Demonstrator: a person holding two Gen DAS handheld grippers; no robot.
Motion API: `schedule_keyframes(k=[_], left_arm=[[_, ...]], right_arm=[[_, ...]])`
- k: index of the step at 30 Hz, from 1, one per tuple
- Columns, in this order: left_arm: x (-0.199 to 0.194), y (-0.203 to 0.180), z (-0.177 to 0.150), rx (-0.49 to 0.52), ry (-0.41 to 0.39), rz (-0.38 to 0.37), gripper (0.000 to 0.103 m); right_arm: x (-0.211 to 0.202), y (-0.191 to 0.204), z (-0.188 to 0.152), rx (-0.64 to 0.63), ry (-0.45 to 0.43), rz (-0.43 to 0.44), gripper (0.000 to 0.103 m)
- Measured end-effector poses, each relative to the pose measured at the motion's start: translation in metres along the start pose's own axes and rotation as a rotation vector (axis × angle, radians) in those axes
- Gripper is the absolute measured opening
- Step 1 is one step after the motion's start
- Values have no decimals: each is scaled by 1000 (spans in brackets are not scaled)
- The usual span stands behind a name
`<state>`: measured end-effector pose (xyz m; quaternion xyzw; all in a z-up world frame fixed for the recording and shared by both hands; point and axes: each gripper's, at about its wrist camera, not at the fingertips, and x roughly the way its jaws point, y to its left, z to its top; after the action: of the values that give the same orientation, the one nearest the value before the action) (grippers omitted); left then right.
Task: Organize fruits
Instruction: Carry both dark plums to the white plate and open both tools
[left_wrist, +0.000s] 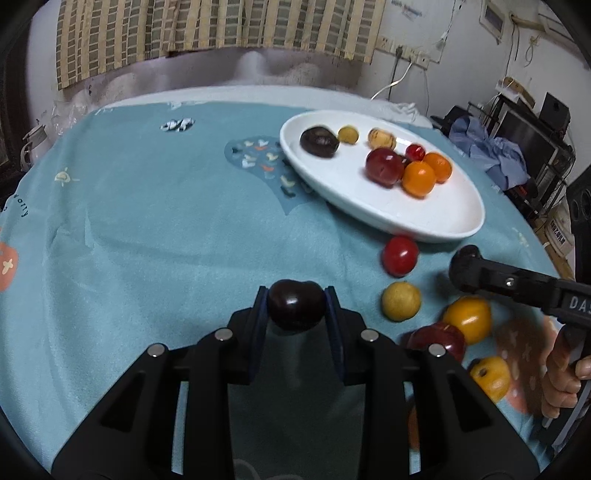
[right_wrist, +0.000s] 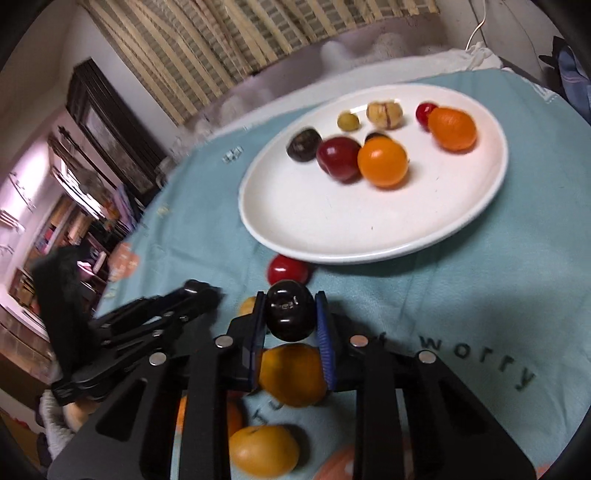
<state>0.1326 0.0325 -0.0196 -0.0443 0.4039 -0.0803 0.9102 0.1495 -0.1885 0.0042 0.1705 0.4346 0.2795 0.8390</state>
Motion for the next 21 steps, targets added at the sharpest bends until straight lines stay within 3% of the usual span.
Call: schedule_keyframes(k=[4, 7, 15, 16, 17, 18, 21], left_arm=[[-17, -12, 14, 11, -61, -51, 30], [-18, -24, 38, 13, -83, -70, 30], [24, -49, 82, 32, -91, -56, 32], [31, -48, 82, 15, -82, -62, 35], [37, -46, 81, 4, -69, -61, 46], [40, -45, 80, 1, -59, -60, 50], [41, -36, 78, -32, -48, -74, 53]], right_arm=[[-36, -2, 8, 3, -112, -17, 26], [-48, -3, 25, -12, -181, -85, 26], [-4, -27, 53, 2, -139, -189, 27], [3, -29, 54, 7, -120, -204, 27], [5, -31, 55, 9, -103, -218, 27], [6, -34, 55, 13, -92, -228, 27], [0, -40, 54, 57, -121, -205, 27]])
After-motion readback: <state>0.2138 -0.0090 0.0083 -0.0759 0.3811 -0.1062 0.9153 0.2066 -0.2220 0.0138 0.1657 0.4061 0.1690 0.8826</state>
